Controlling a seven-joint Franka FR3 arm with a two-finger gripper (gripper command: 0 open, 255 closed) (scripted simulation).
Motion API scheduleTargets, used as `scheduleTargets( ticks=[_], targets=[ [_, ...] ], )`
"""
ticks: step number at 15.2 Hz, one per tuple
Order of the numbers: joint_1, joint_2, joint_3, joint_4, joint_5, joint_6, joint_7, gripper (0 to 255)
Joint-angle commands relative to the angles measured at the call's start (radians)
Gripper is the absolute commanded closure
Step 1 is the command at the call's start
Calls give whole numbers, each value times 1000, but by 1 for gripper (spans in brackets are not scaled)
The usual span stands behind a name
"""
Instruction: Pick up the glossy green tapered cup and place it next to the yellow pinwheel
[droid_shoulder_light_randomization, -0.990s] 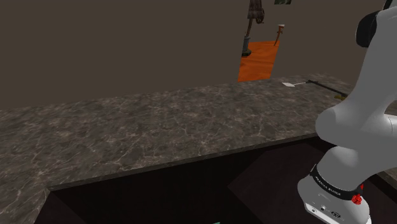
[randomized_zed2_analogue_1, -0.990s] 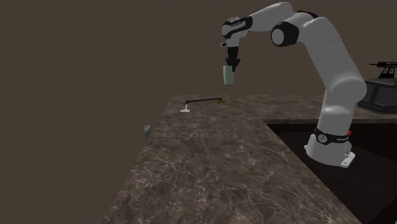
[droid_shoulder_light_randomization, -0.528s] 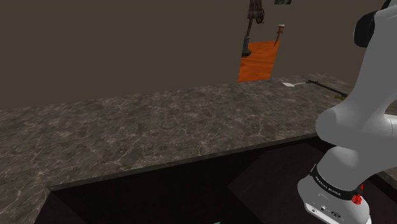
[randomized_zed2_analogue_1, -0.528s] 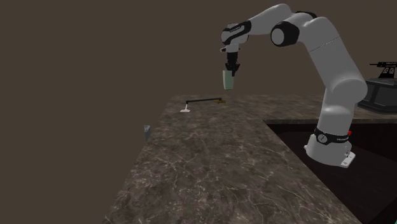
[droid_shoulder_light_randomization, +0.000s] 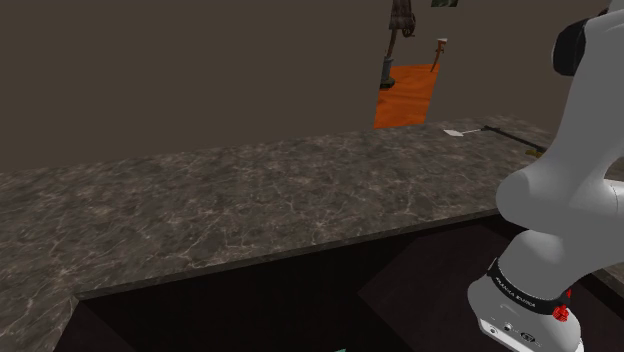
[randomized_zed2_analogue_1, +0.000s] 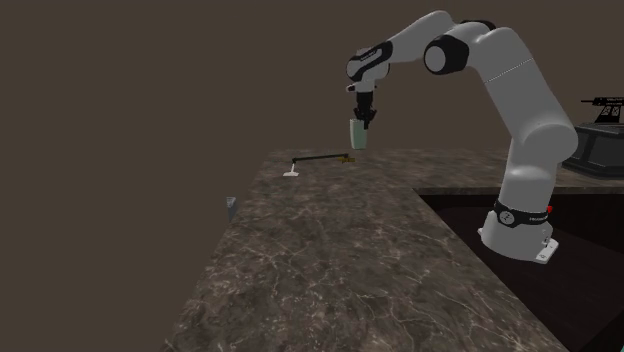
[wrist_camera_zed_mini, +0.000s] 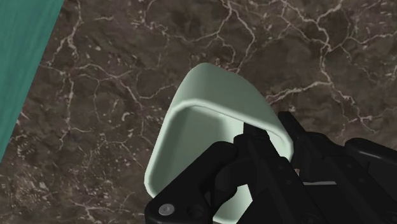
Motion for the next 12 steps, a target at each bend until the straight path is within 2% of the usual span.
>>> scheduleTargets(
  ticks=[1, 5, 12],
  targets=[
    [4, 2, 2, -24, 3, 26, -1, 255],
    [5, 19, 10, -64, 14, 81, -7, 255],
    [5, 19, 10, -64, 14, 81, -7, 255]
  ],
)
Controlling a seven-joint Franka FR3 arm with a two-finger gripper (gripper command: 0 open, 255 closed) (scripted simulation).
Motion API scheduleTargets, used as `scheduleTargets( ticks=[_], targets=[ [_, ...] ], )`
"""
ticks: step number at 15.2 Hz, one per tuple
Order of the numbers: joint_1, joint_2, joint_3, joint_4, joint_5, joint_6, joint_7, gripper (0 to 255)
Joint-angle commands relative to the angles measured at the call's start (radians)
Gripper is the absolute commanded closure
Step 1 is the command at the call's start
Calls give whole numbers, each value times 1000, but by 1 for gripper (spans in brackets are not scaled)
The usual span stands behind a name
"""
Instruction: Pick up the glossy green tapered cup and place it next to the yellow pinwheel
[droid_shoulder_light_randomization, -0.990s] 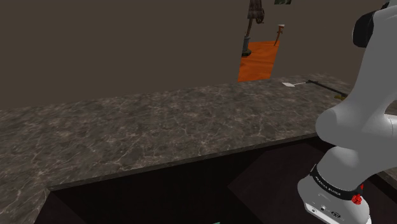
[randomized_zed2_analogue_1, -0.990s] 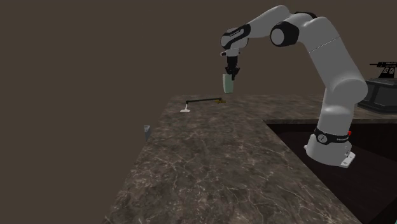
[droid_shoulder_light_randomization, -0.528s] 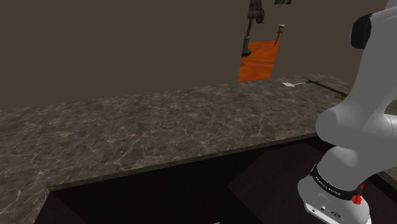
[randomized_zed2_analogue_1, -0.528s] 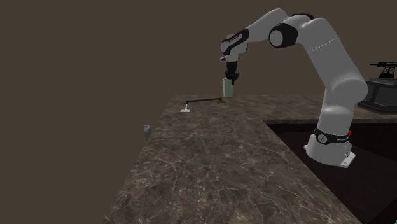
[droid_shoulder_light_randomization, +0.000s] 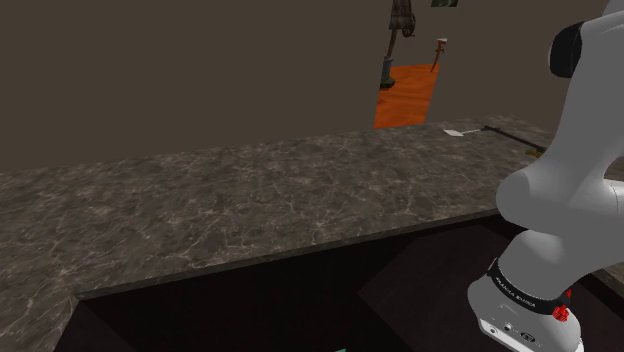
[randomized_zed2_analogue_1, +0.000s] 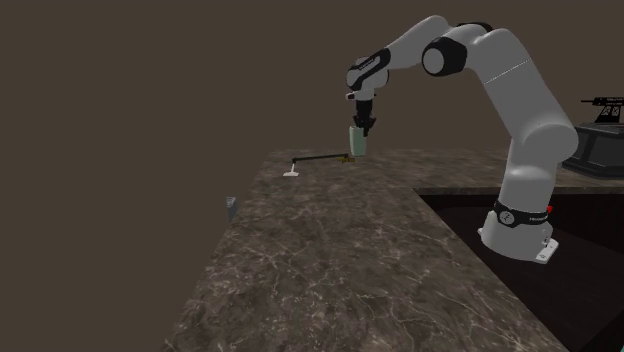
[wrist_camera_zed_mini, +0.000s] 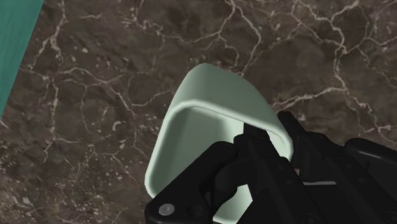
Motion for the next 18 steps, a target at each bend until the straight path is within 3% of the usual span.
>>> scheduleTargets(
  ticks=[1, 2, 7, 11, 18],
  targets=[
    [0, 0, 0, 0, 0, 0, 0, 255],
    [0, 0, 0, 0, 0, 0, 0, 0],
    [0, 0, 0, 0, 0, 0, 0, 0],
    [1, -32, -14, 83, -22, -108, 16, 0],
    [1, -32, -14, 83, -22, -108, 16, 0]
  ],
)
